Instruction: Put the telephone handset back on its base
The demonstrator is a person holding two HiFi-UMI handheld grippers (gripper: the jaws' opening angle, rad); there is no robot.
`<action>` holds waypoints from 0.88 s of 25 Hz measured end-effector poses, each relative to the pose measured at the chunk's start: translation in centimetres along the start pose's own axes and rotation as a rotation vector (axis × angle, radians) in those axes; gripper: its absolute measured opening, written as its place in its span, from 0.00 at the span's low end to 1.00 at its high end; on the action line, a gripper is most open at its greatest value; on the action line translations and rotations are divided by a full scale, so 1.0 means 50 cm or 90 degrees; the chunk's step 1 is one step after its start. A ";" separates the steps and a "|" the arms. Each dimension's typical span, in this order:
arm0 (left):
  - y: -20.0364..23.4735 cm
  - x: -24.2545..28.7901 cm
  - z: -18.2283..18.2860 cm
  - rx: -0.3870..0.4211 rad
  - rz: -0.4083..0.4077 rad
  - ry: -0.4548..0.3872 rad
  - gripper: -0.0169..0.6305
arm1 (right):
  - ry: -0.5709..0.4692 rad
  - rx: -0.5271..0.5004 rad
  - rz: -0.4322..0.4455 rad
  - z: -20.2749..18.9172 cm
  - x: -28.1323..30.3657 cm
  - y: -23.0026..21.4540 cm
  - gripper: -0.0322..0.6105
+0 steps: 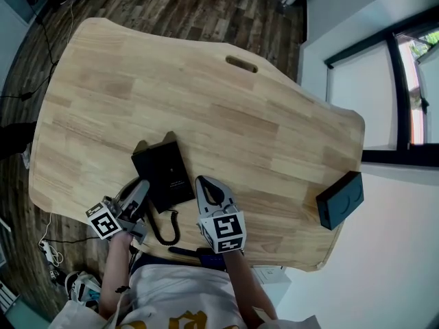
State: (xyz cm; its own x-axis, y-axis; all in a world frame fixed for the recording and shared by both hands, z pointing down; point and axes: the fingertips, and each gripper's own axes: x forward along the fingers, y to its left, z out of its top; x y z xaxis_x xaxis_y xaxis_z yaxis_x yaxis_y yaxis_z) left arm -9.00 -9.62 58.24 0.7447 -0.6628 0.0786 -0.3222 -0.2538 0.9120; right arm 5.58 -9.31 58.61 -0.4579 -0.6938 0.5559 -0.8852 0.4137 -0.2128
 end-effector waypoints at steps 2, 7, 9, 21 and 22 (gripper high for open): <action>0.000 0.001 0.000 0.002 0.001 0.003 0.14 | -0.001 0.000 0.003 0.002 0.001 0.002 0.06; 0.003 0.001 0.001 0.005 0.000 0.005 0.14 | 0.003 0.007 0.009 -0.003 0.004 0.006 0.06; 0.003 0.001 0.002 0.006 0.000 0.004 0.14 | 0.005 0.012 0.009 -0.006 0.003 0.008 0.06; 0.010 0.010 -0.003 0.022 0.030 0.028 0.14 | 0.004 0.022 0.008 -0.008 0.008 0.004 0.06; 0.011 0.011 -0.003 0.024 0.031 0.029 0.14 | 0.004 0.022 0.008 -0.008 0.008 0.004 0.06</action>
State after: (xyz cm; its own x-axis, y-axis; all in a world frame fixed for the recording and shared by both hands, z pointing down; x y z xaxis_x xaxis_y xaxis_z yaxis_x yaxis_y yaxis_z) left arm -8.69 -10.02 58.83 0.7529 -0.6428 0.1412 -0.3798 -0.2491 0.8909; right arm 5.28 -9.27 59.13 -0.4679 -0.6849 0.5586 -0.8821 0.4013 -0.2469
